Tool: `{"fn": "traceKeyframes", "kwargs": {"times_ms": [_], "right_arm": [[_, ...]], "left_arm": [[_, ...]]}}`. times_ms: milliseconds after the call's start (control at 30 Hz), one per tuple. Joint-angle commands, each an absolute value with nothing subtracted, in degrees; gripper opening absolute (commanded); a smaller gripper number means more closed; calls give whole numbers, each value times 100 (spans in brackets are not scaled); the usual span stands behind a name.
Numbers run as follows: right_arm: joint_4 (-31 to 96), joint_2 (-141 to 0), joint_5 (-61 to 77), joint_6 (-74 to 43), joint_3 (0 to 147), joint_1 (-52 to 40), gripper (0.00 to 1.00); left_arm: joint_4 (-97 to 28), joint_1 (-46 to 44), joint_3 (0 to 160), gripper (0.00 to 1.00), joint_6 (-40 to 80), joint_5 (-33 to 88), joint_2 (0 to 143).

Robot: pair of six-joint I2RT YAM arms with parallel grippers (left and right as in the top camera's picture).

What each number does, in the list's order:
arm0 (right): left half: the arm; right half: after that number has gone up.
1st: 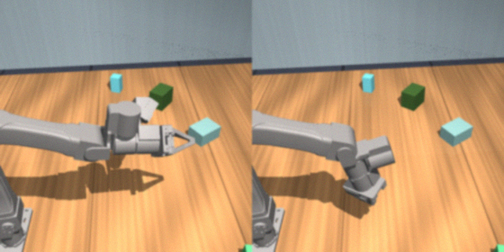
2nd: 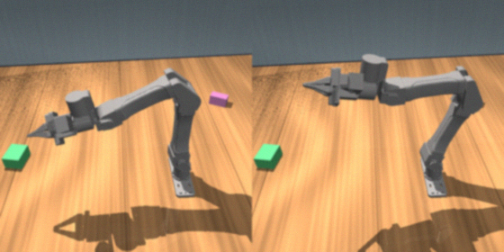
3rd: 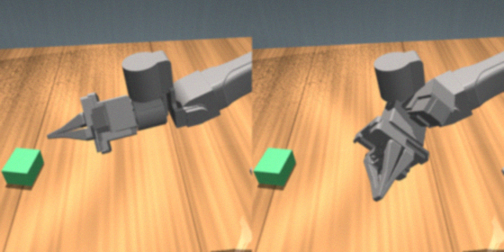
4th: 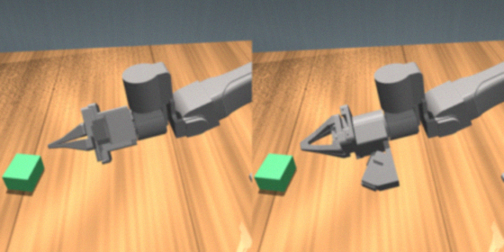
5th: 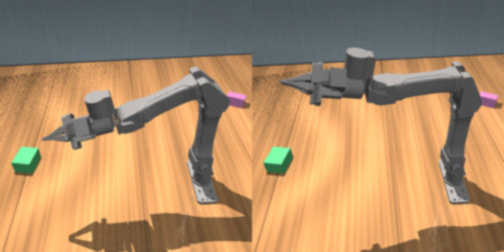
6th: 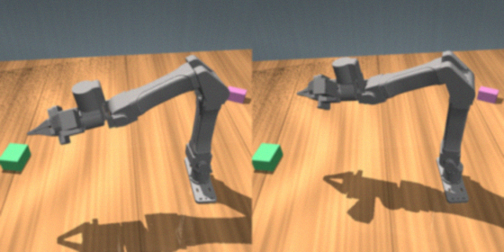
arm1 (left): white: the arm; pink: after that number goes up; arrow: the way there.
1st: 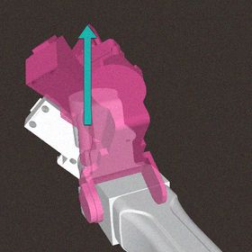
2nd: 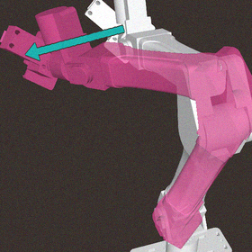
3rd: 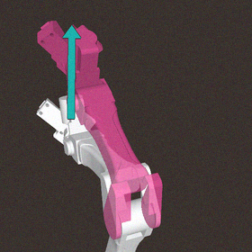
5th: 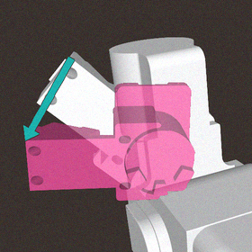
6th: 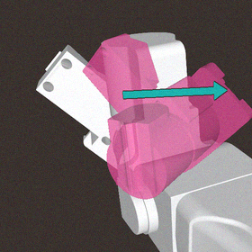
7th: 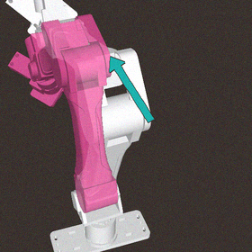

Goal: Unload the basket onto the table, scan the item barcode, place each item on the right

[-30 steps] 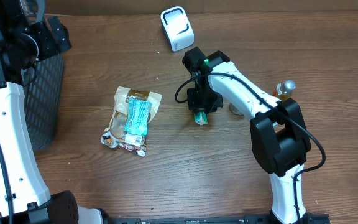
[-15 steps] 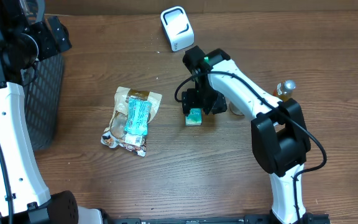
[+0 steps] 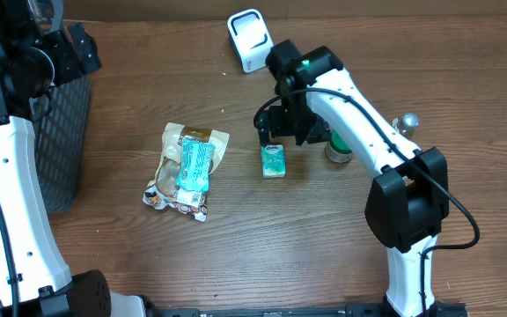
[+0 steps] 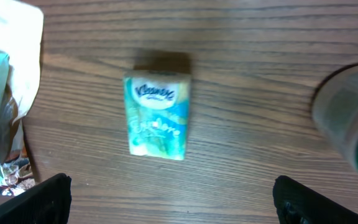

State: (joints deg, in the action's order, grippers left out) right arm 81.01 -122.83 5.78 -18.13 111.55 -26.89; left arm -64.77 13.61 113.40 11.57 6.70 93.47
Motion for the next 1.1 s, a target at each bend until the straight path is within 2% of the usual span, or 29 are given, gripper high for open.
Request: {"fn": "traceKeyframes", "kwargs": {"times_ms": [0, 67, 100, 200, 267, 333, 400, 633, 867, 967, 1067], "right_arm": [[8143, -12125, 607, -1741, 11246, -2576, 100], [8237, -12130, 607, -1706, 11246, -2510, 100], [8281, -12130, 609, -1706, 11244, -2491, 94], [8309, -12130, 607, -1708, 11104, -2473, 65], [8169, -12145, 607, -1710, 10930, -2473, 54], [7848, -12147, 609, -1708, 10678, -2495, 54], [7511, -12151, 609, -1706, 10447, -2530, 49], [6587, -12151, 738, -1841, 9706, -2576, 49], [5911, -12151, 1476, -1839, 9107, -2576, 45], [5642, -12151, 1511, -1868, 8842, -2576, 36], [5369, -12151, 1509, -1861, 8589, -2576, 23]], "left_arm": [[-6471, 1347, 11489, 100, 1070, 707, 9365], [-6471, 1347, 11489, 100, 1068, 707, 9365], [-6471, 1347, 11489, 100, 1068, 707, 9365], [-6471, 1347, 11489, 100, 1070, 707, 9365], [-6471, 1347, 11489, 100, 1068, 707, 9365], [-6471, 1347, 11489, 99, 1070, 707, 9365], [-6471, 1347, 11489, 100, 1068, 707, 9365], [-6471, 1347, 11489, 100, 1070, 707, 9365], [-6471, 1350, 11489, 100, 1070, 707, 9365], [-6471, 1347, 11489, 100, 1068, 707, 9365], [-6471, 1347, 11489, 99, 1068, 707, 9365]]}}
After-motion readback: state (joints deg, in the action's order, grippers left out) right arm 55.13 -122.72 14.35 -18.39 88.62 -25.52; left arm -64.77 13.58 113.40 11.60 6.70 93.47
